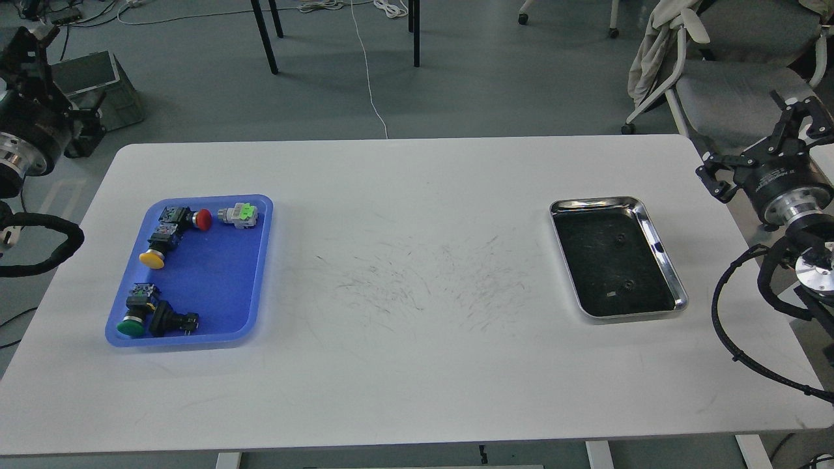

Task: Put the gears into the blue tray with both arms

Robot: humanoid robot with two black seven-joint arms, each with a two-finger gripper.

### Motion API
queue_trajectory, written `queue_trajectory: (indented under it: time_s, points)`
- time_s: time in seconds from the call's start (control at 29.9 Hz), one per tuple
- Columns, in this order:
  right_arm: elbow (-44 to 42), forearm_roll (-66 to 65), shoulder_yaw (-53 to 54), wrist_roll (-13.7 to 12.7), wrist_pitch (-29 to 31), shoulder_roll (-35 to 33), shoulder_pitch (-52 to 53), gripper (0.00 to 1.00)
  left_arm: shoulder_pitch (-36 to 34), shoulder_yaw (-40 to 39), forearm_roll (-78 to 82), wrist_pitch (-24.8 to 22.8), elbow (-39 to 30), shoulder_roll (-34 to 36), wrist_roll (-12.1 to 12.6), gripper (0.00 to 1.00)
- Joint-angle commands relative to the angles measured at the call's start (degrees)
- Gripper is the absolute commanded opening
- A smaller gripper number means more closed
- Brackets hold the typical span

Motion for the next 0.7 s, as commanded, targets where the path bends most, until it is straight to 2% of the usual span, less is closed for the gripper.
queue_trajectory:
  time_s: [0.0,0.07,0.1,0.3,0.4,0.5,0.6,0.67]
  points:
    - [0.00,0.00,-0.04,0.00,-0.04,-0.02,-0.02,0.99,-0.08,0.01,2.43,0.45,-0.04,-0.21,-1.84,0.98]
    - [0.08,0.00,-0.04,0.00,0.05,-0.10,-0.02,0.99,-0.08,0.36,3.23,0.45,0.04,-0.30,-4.29,0.98]
    - [0.08,0.00,-0.04,0.00,0.05,-0.10,-0.02,0.99,-0.09,0.36,3.23,0.27,0.04,-0.21,-4.66,0.98]
    - [0.26,0.00,-0.04,0.00,-0.04,-0.28,-0.11,0.99,-0.17,0.36,2.62,-0.43,1.18,-0.03,-5.10,0.98]
    - [0.26,0.00,-0.13,-0.18,-0.39,-0.54,-0.11,0.99,-0.35,1.59,2.97,-2.26,1.89,-0.30,-4.22,0.98]
    - [0.26,0.00,-0.13,-0.35,-1.18,-0.63,-0.02,0.99,-1.05,2.65,2.44,-9.64,3.03,0.23,-3.43,0.98]
    - [0.26,0.00,-0.13,-0.36,-1.36,-0.98,-0.11,0.99,-1.40,2.74,2.27,-12.21,4.26,-0.30,0.86,0.98]
    - [0.00,0.00,-0.13,-0.36,-1.62,-0.98,-0.02,0.99,-1.67,2.65,2.18,-12.21,7.06,-0.65,1.84,0.98]
